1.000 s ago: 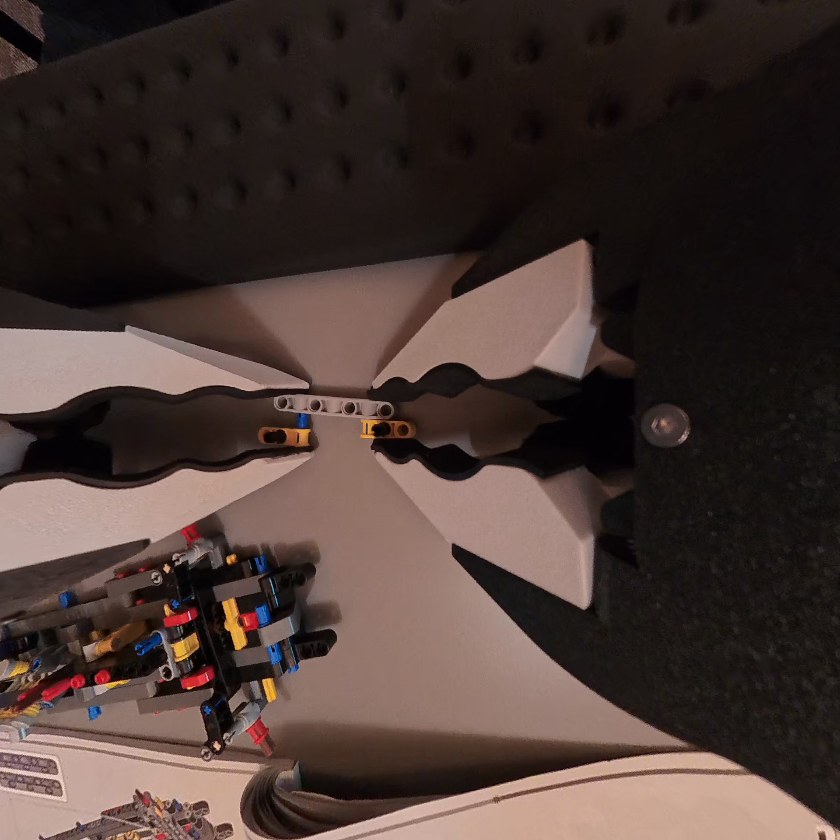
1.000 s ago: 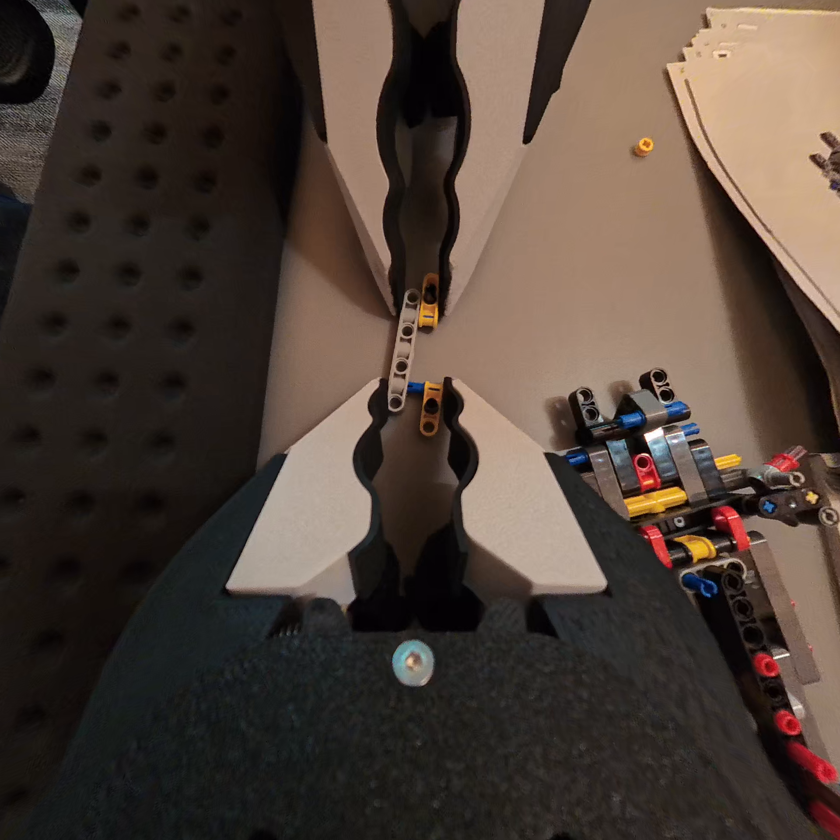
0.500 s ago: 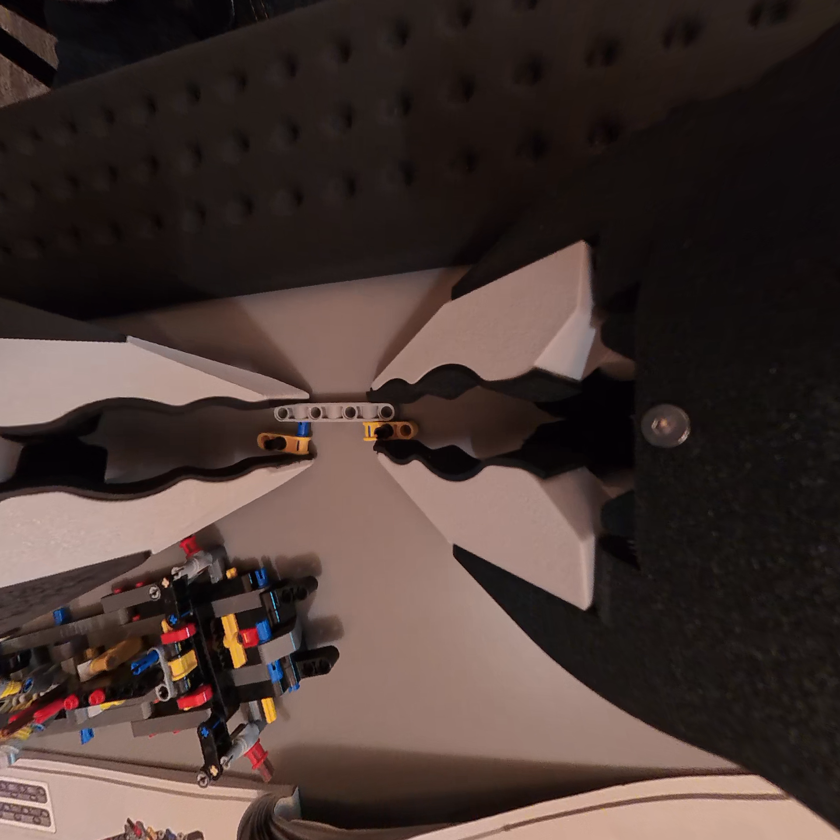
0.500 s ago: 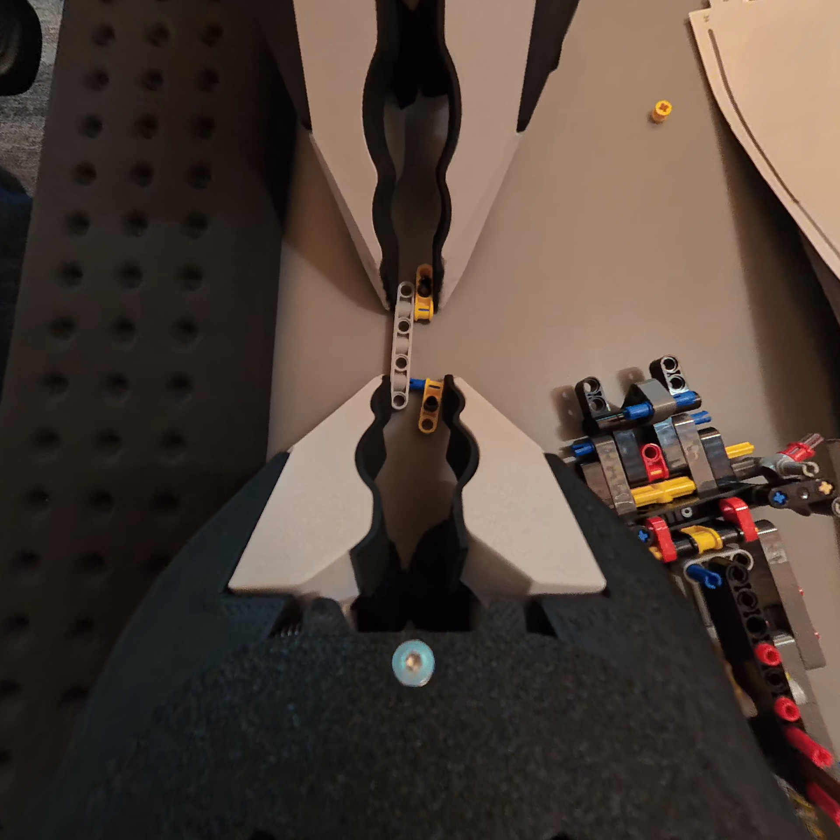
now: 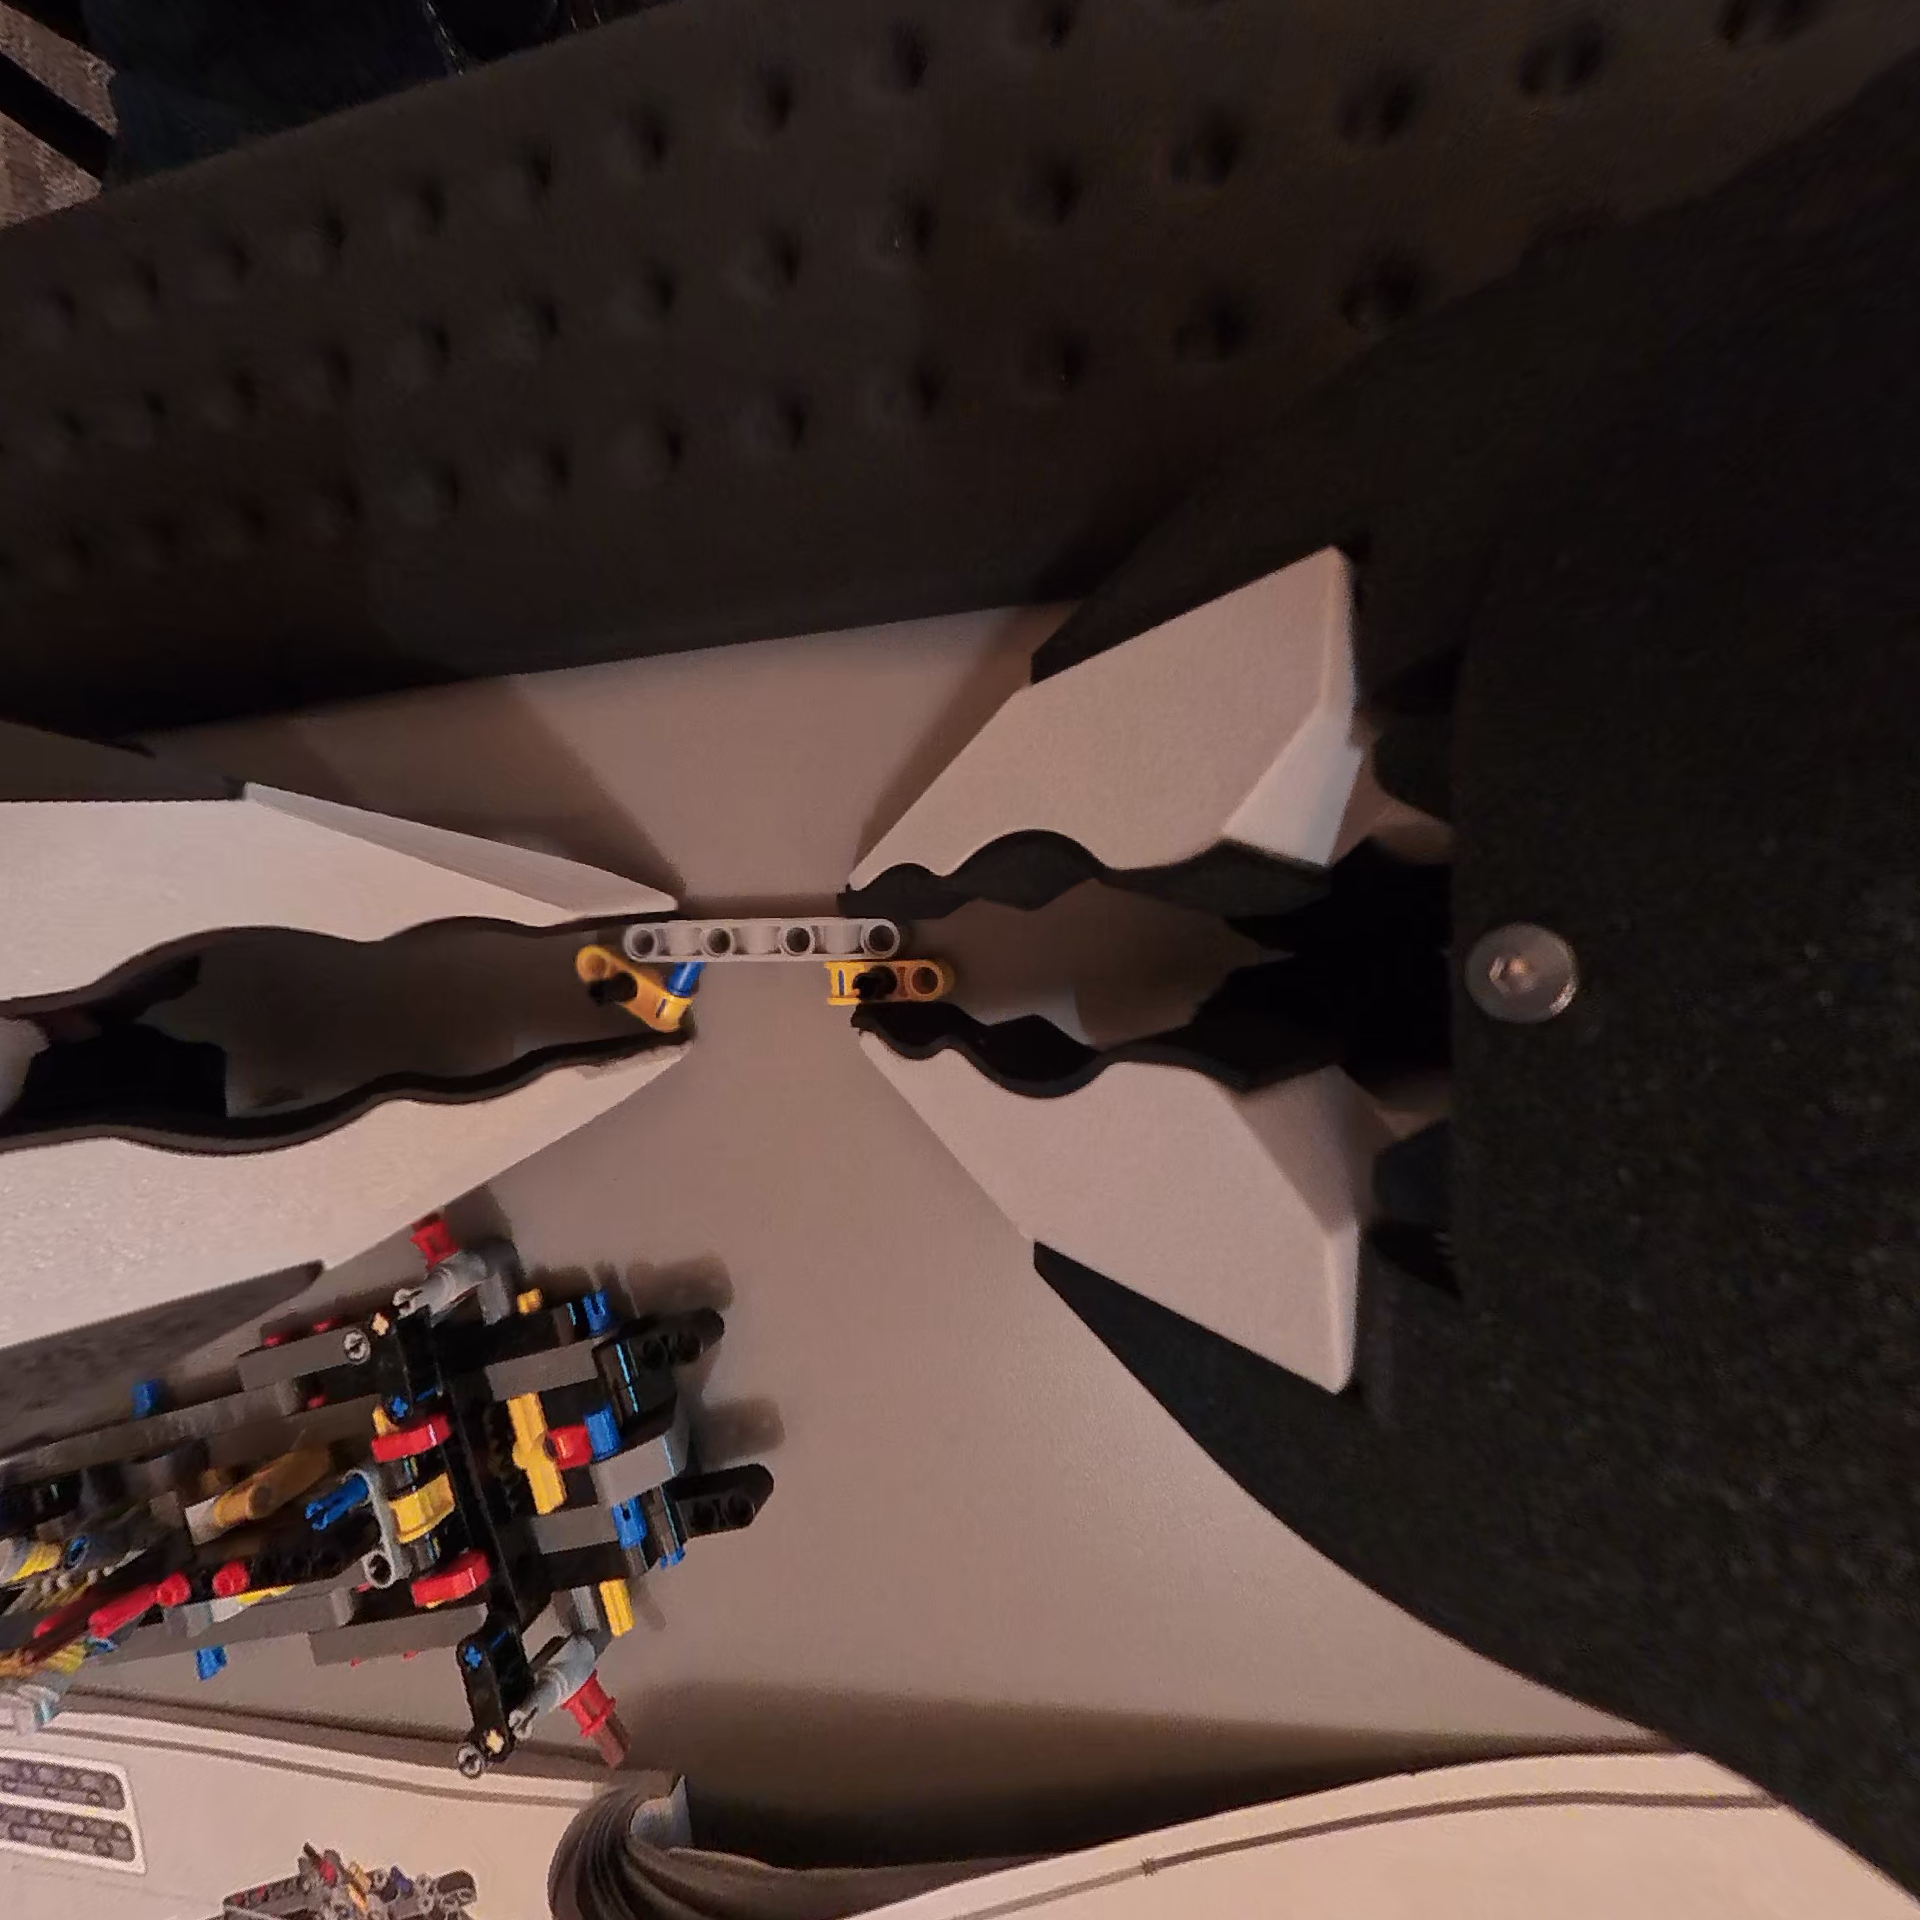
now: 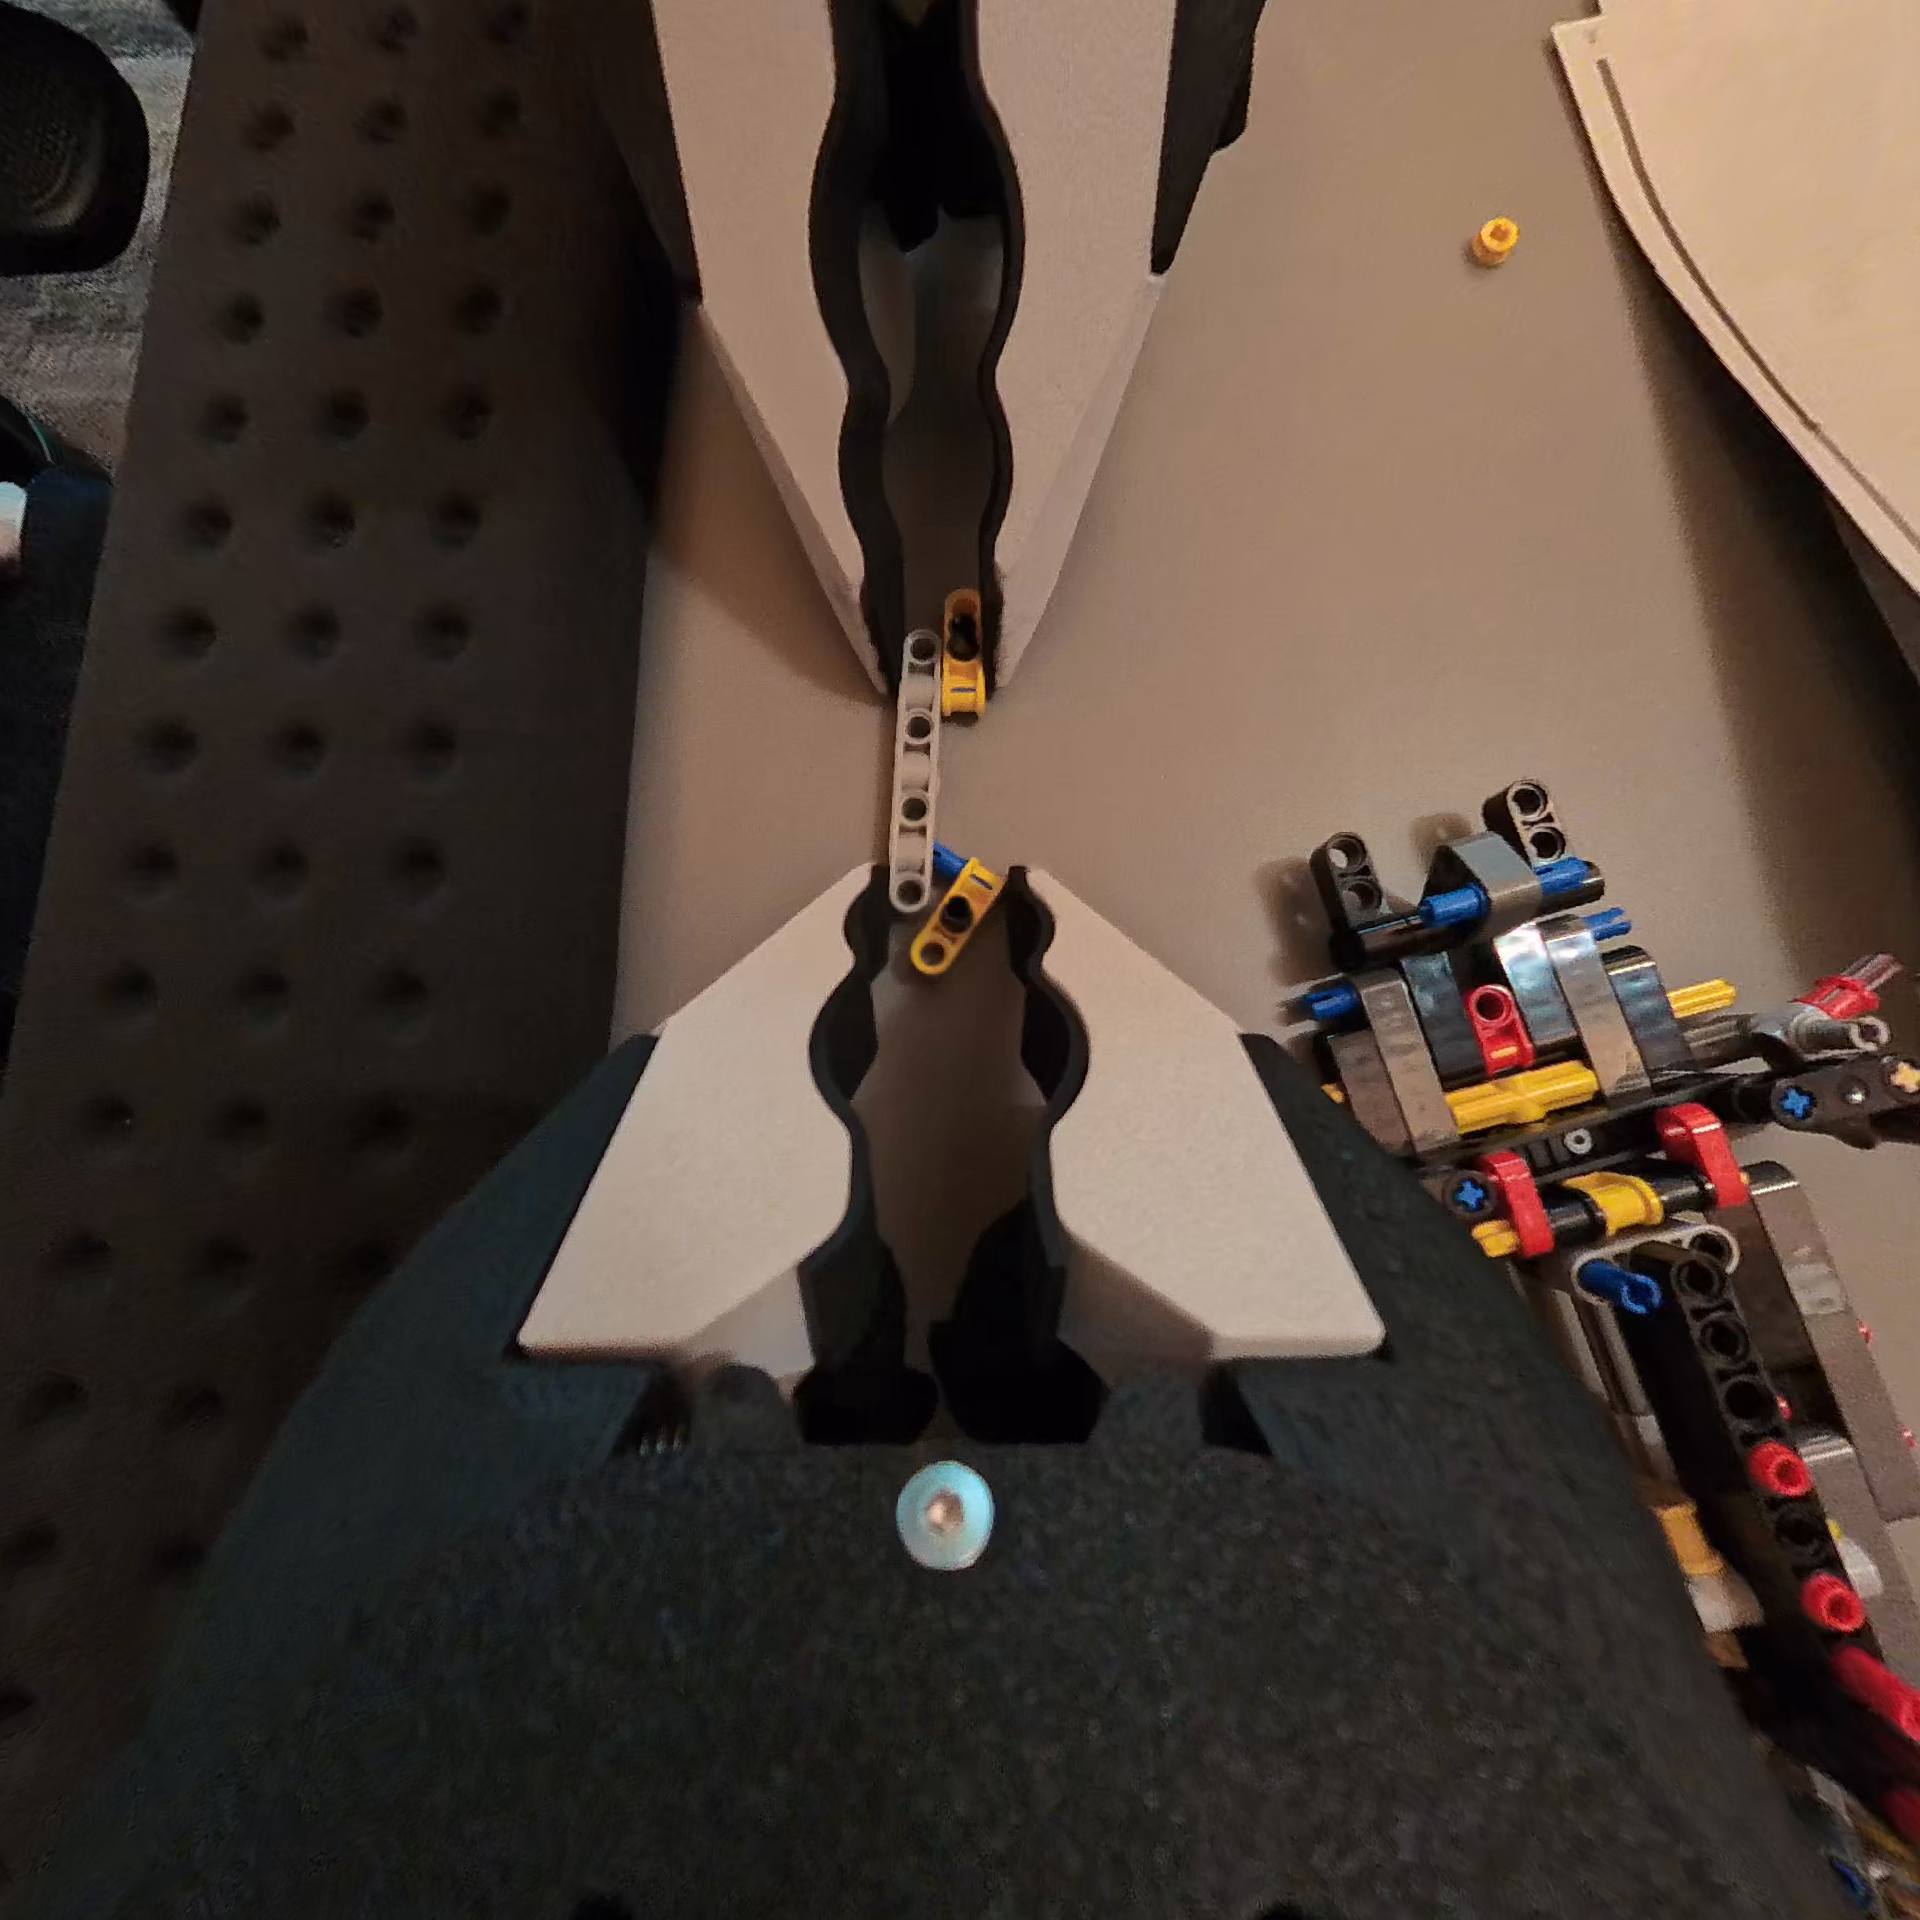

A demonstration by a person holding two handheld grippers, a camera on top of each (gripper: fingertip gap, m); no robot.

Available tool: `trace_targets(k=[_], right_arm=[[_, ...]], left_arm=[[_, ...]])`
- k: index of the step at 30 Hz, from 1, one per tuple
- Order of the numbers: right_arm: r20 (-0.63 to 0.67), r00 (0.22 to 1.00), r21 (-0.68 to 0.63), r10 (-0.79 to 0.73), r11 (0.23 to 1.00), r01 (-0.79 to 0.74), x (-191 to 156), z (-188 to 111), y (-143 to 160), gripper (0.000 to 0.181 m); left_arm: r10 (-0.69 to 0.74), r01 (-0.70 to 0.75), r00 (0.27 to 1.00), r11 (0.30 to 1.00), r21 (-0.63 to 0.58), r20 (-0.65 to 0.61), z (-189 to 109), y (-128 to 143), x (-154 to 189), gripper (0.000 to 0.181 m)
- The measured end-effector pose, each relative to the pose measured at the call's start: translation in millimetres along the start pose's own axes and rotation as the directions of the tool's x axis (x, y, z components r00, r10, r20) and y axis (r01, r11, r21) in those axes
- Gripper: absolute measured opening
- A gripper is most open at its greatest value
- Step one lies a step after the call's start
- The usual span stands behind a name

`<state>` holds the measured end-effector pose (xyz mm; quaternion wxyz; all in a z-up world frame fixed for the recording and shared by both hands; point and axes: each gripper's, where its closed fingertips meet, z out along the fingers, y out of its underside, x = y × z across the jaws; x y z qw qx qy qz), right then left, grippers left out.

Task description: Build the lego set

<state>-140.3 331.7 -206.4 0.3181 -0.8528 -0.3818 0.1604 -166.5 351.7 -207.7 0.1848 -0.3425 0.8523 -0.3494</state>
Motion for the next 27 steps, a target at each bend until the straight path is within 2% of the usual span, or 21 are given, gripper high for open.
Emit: trace_targets(k=[7, 10, 16, 21, 27], right_arm=[[0.019, 0.999, 0.003, -0.029, 1.000, 0.029, -3, 2, -2, 0.026], [0.045, 0.999, 0.004, -0.007, 1.000, 0.006, -5, -1, 0, 0.032], [0.039, 0.996, 0.040, 0.081, 0.996, -0.083, 2, -15, 5, 0.026], [-0.012, 1.000, 0.005, -0.002, 1.000, 0.002, 3, -6, 6, 0.026], [0.000, 0.996, -0.017, -0.087, 0.996, 0.087, -2, -4, 5, 0.008]], left_arm=[[-0.002, 0.002, 1.000, 1.000, 0.005, -0.006, -2, 1, 1, 0.015], [-0.004, 0.004, 1.000, 1.000, 0.007, -0.007, -2, 2, 1, 0.015], [-0.005, 0.005, 1.000, 1.000, 0.005, 0.001, -2, 2, 0, 0.015], [-0.005, 0.005, 1.000, 1.000, 0.007, -0.005, -2, 2, 1, 0.014], [0.009, -0.009, 0.999, 1.000, 0.000, -0.043, -3, 3, 5, 0.015]])
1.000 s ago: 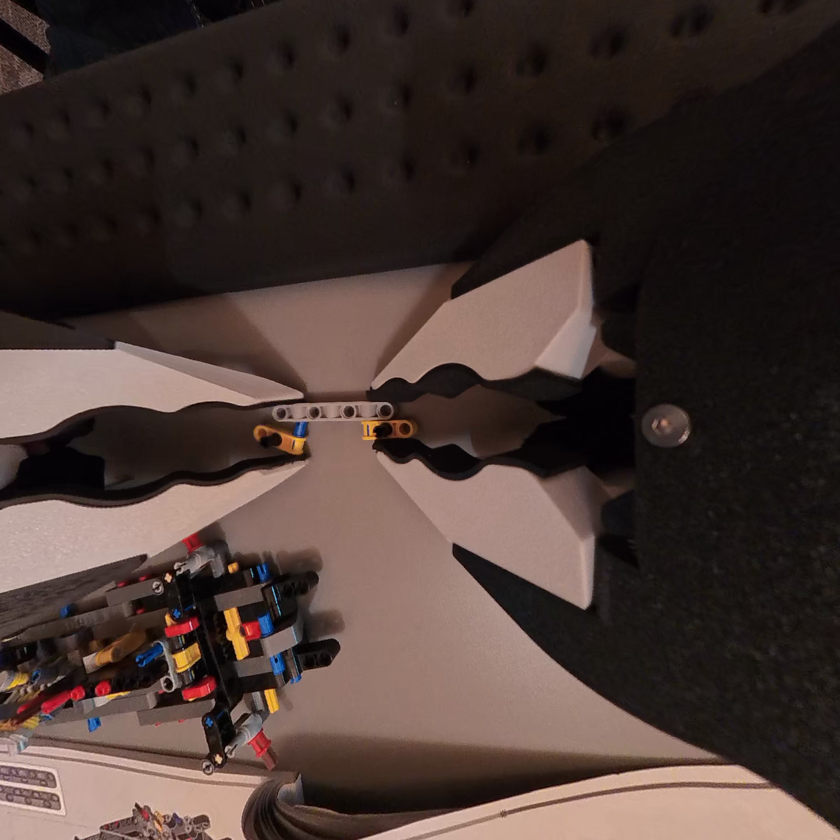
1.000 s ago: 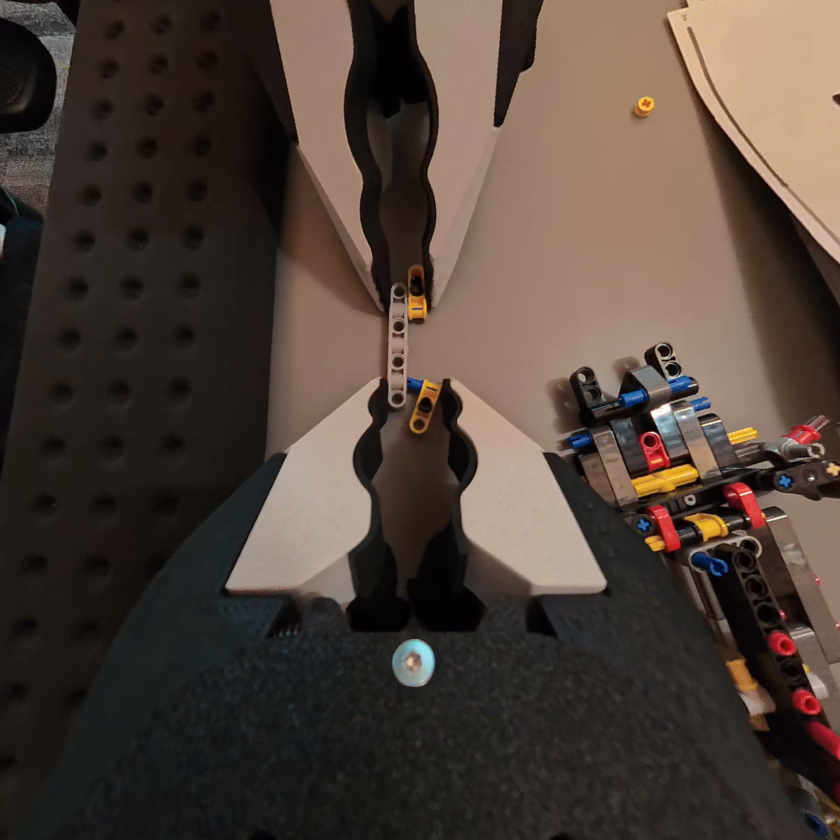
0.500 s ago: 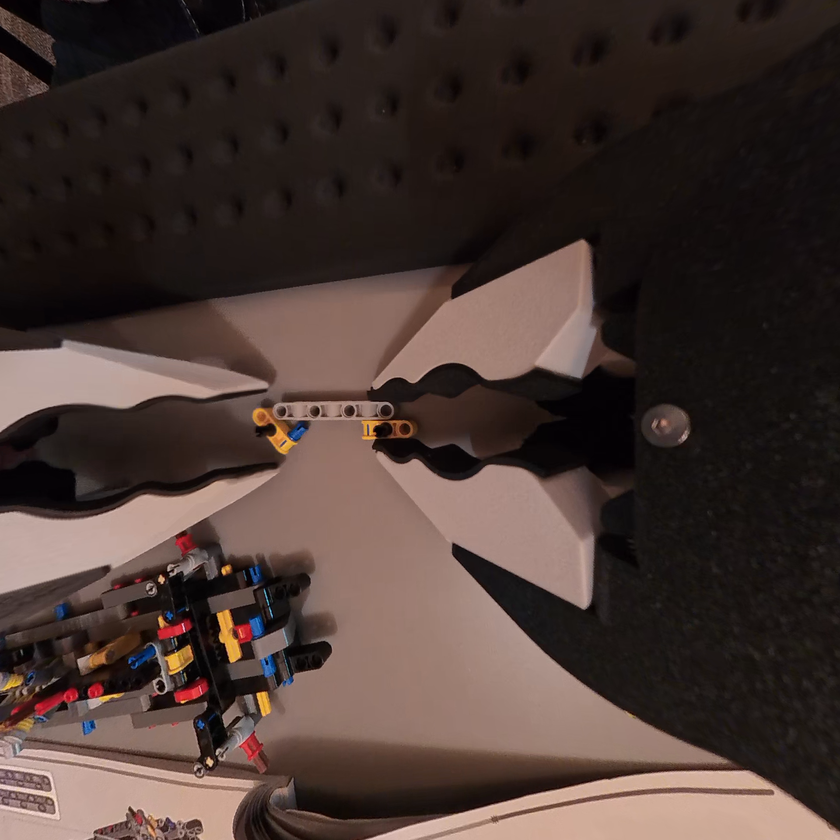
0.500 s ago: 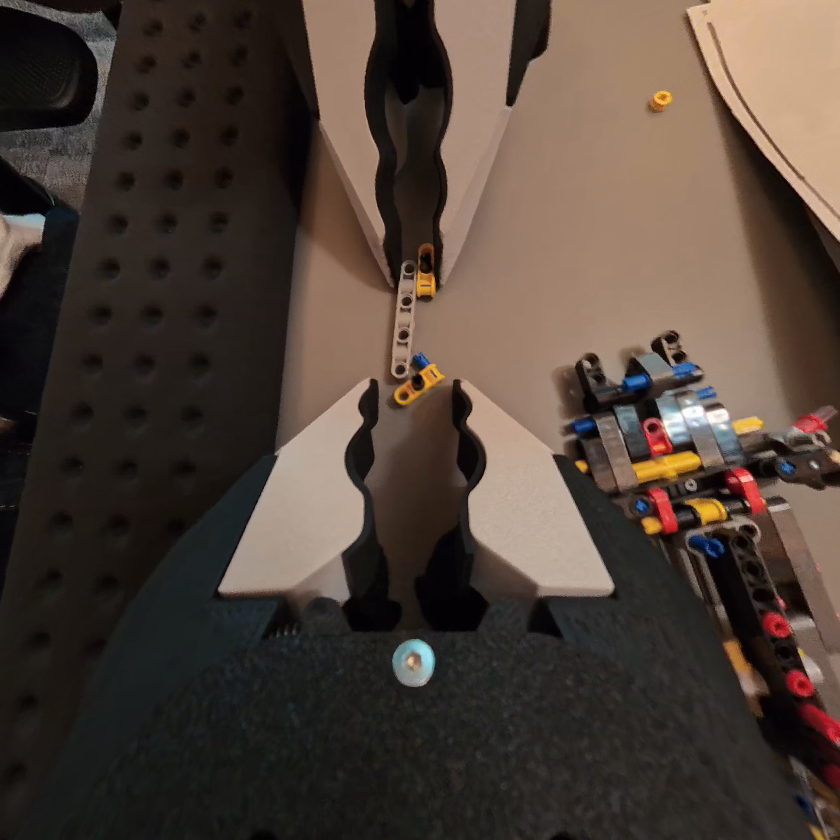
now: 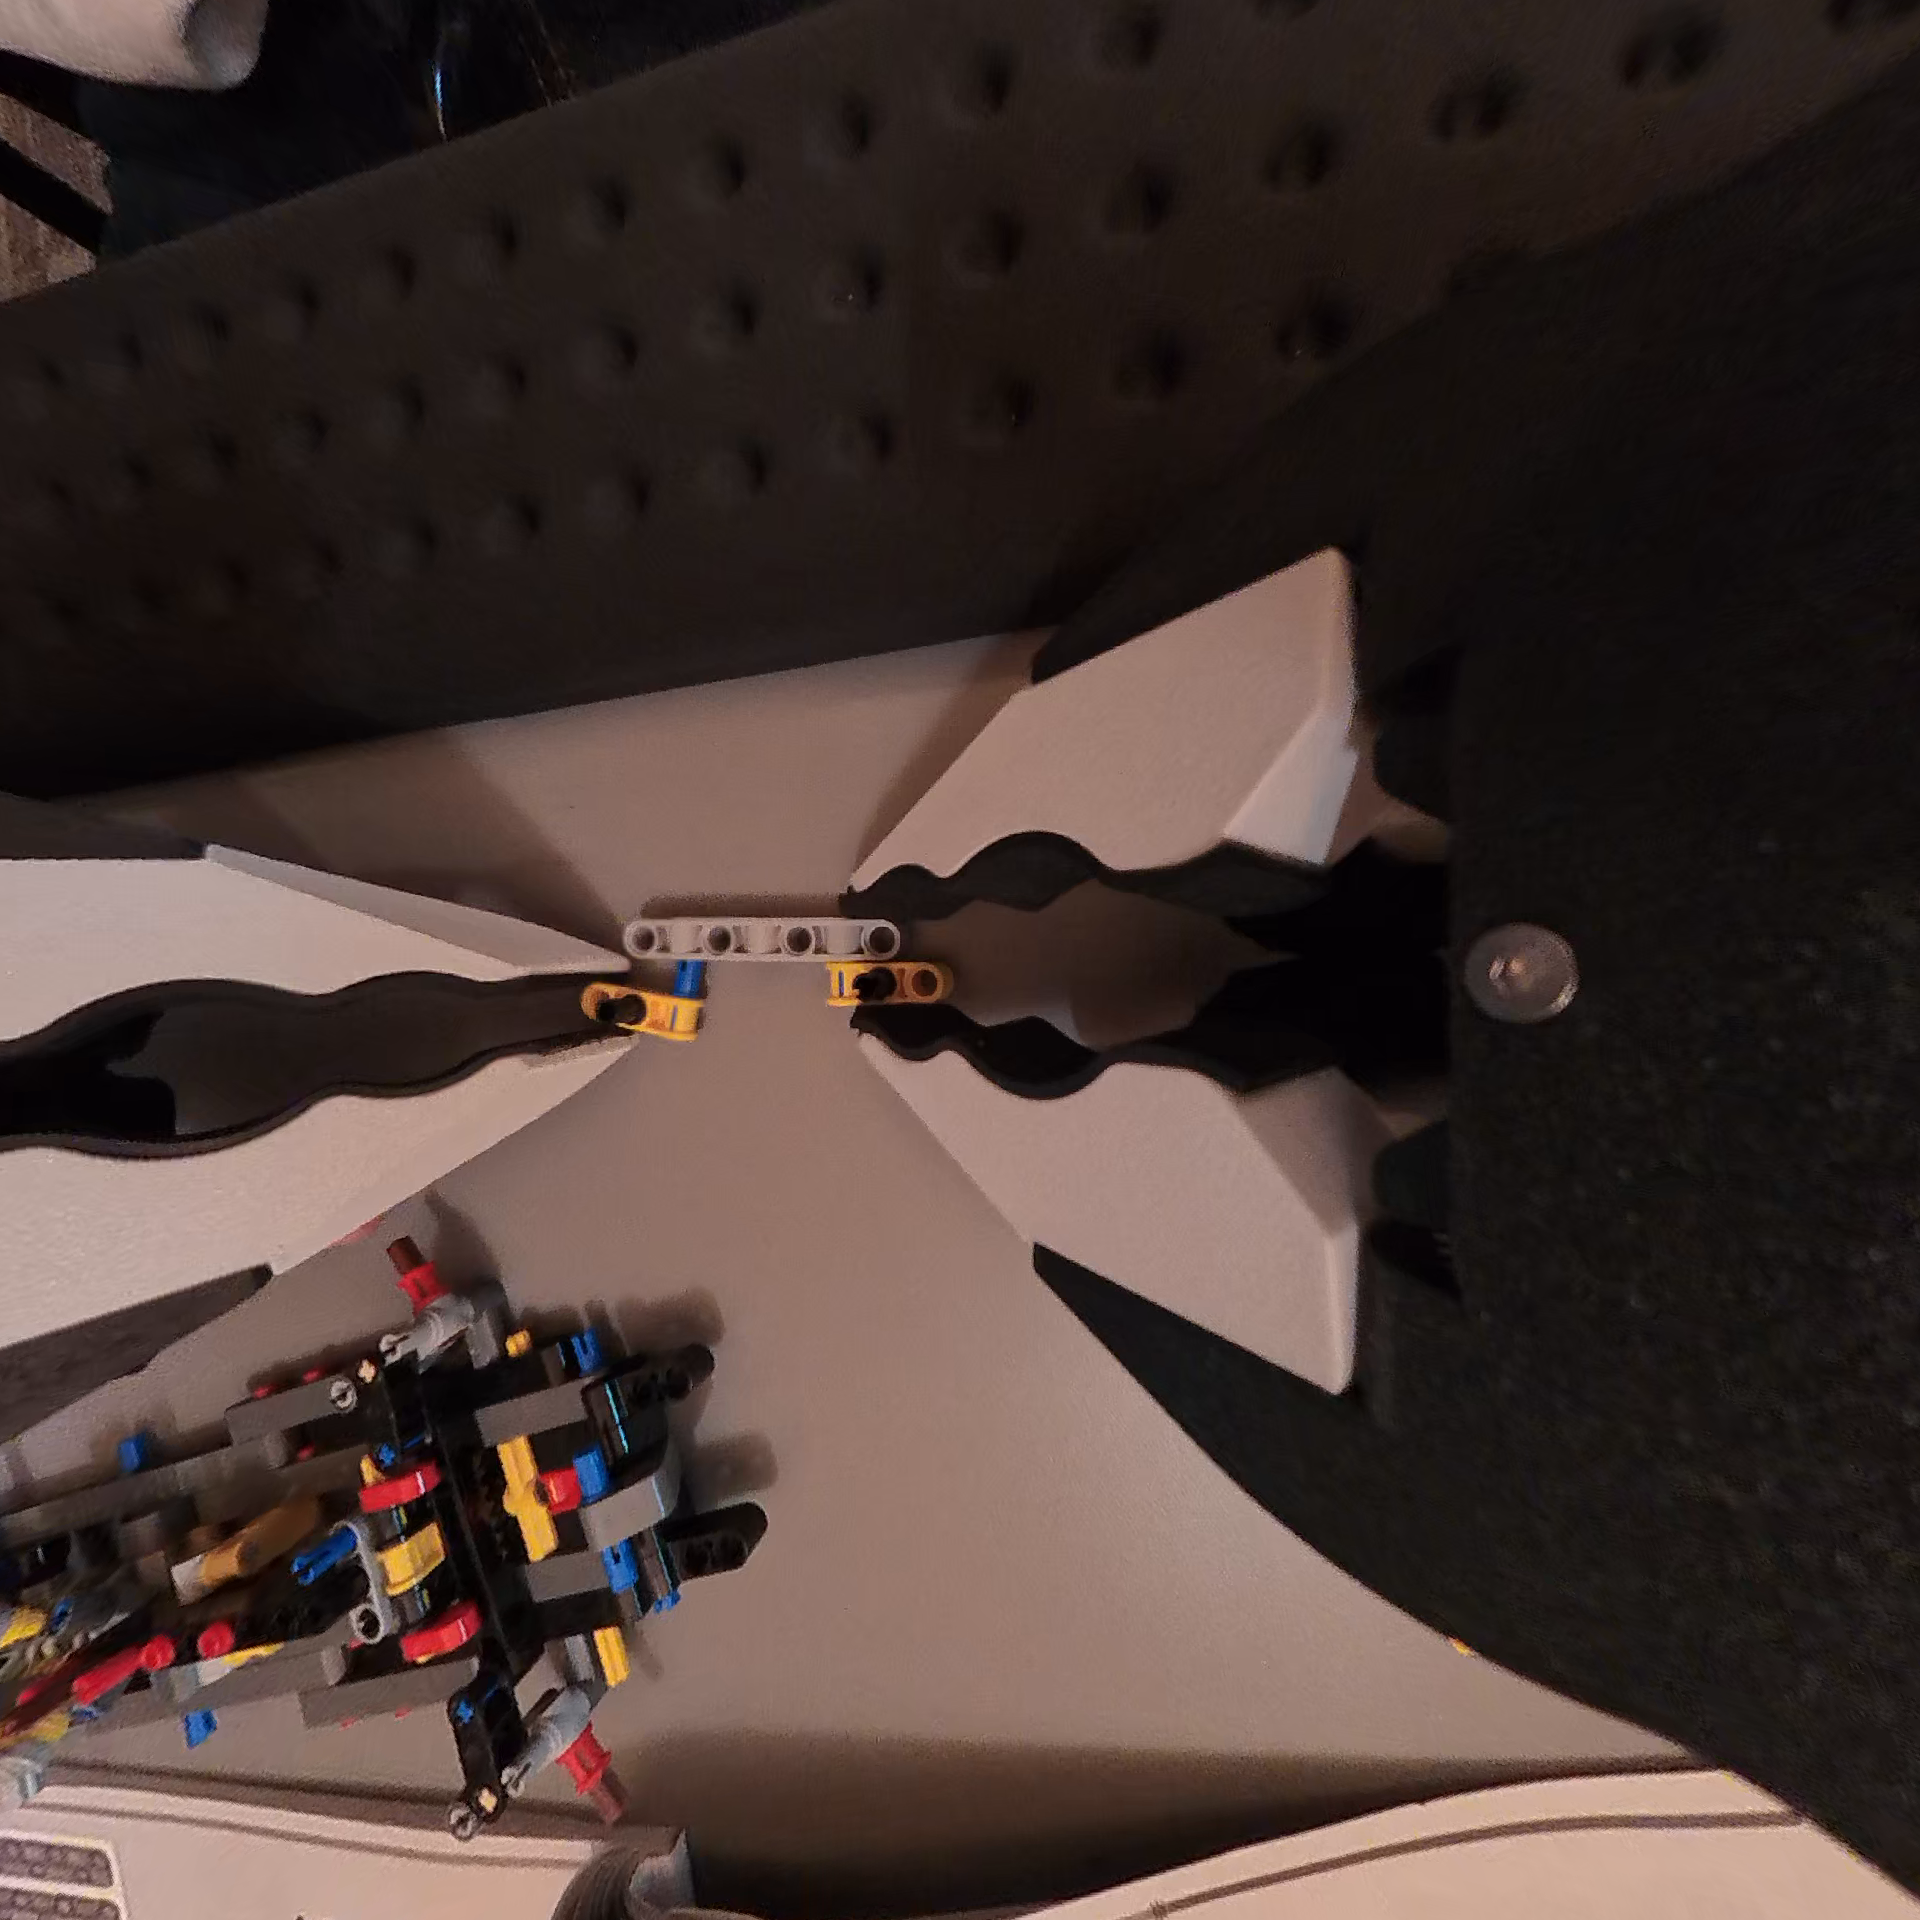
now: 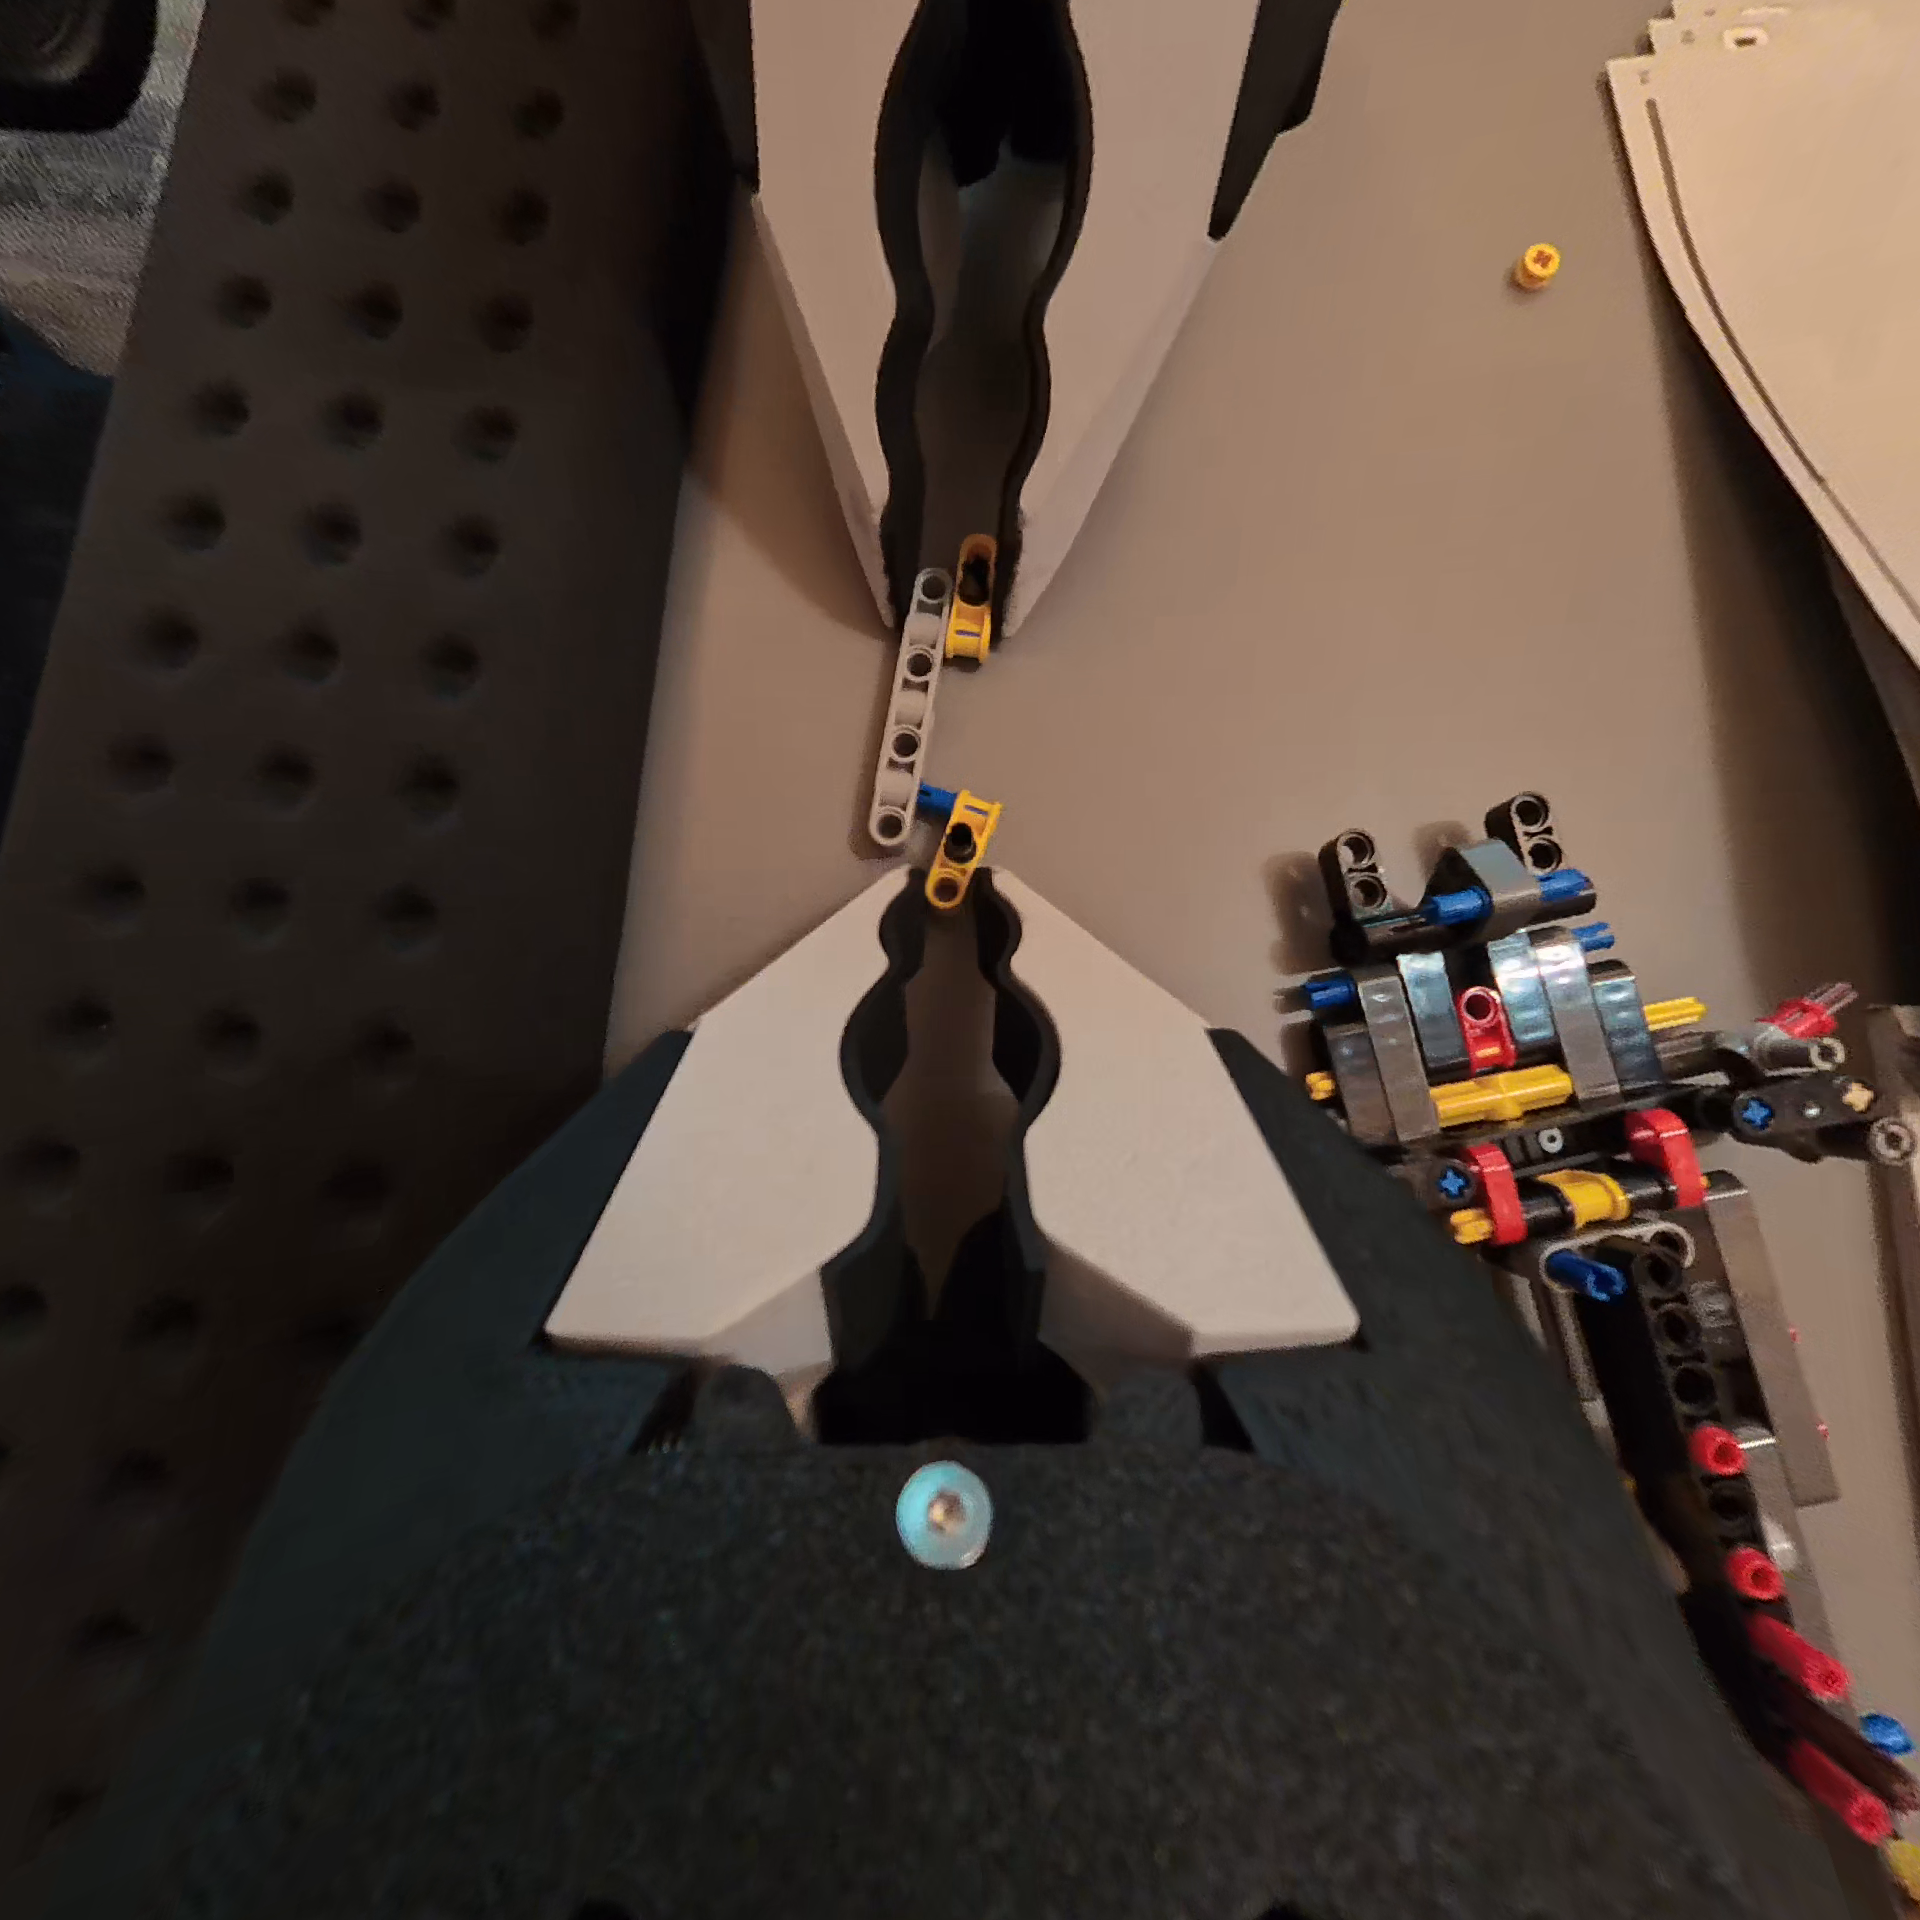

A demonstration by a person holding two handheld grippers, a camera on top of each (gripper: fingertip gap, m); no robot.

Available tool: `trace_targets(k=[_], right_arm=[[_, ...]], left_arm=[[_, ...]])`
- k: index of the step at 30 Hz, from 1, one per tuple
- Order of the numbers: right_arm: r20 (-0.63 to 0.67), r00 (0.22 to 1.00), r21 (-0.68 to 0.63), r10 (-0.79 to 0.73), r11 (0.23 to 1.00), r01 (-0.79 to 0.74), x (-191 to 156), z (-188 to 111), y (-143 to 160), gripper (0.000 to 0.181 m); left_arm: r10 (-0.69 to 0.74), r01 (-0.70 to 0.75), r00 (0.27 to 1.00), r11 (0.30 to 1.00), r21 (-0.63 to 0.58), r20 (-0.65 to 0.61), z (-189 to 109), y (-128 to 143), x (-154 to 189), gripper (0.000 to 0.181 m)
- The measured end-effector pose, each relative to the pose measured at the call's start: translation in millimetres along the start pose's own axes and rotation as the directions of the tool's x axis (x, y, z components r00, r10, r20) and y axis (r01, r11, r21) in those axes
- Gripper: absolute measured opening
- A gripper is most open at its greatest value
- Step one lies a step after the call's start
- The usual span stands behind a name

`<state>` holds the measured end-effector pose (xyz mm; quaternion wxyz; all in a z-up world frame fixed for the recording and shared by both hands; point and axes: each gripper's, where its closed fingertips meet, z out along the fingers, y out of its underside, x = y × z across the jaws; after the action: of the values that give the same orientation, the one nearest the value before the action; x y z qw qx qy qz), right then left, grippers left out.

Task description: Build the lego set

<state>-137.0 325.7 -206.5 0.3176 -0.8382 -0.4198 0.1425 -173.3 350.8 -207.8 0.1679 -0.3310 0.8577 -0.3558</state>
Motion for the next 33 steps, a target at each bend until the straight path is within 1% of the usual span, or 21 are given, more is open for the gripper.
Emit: trace_targets(k=[2, 5, 10, 15, 18, 20, 23, 26, 29, 31, 33], right_arm=[[-0.002, 1.000, -0.010, -0.028, 1.000, 0.028, 0, 0, 0, 0.008], [0.012, 1.000, -0.017, -0.018, 1.000, 0.019, 0, -1, 1, 0.007], [0.032, 0.999, 0.010, -0.008, 1.000, 0.007, -4, 2, -3, 0.007], [0.027, 0.998, -0.005, -0.049, 0.999, 0.049, -7, 1, -3, 0.007], [0.041, 0.999, -0.017, 0.000, 1.000, 0.001, -8, 1, -1, 0.007], [0.041, 0.997, -0.016, 0.065, 0.998, -0.065, -7, -1, 1, 0.007], [0.042, 0.997, -0.002, 0.062, 0.998, -0.062, -8, -2, 2, 0.009], [0.037, 0.999, -0.005, 0.026, 1.000, -0.026, -9, -2, 2, 0.014], [0.059, 0.998, -0.007, 0.029, 1.000, -0.029, -10, -2, 1, 0.018], [0.073, 0.996, -0.005, 0.042, 0.999, -0.042, -11, -2, 1, 0.024], [0.055, 0.998, -0.001, 0.041, 0.999, -0.041, -8, -3, 1, 0.032]], left_arm=[[0.004, -0.004, 1.000, 1.000, -0.006, -0.007, -1, 1, 1, 0.015], [0.008, -0.008, 1.000, 1.000, -0.009, -0.006, -1, 1, 3, 0.015], [0.014, -0.014, 1.000, 1.000, -0.014, -0.011, -1, 0, 5, 0.014], [0.004, -0.004, 1.000, 1.000, -0.012, -0.017, -1, 0, 6, 0.015], [0.008, -0.008, 1.000, 1.000, -0.025, 0.007, 0, -1, 5, 0.015], [-0.004, 0.005, 1.000, 1.000, -0.025, 0.022, 1, -1, 3, 0.015], [-0.027, 0.027, 0.999, 0.999, -0.016, 0.025, 1, 0, 3, 0.015], [-0.021, 0.021, 1.000, 1.000, -0.011, 0.016, 1, 0, 3, 0.015], [-0.023, 0.023, 1.000, 1.000, -0.001, 0.007, 1, -1, 3, 0.015], [-0.023, 0.023, 1.000, 1.000, 0.000, 0.006, 1, -1, 3, 0.015], [-0.023, 0.023, 1.000, 1.000, -0.002, 0.007, 1, -1, 3, 0.015]])
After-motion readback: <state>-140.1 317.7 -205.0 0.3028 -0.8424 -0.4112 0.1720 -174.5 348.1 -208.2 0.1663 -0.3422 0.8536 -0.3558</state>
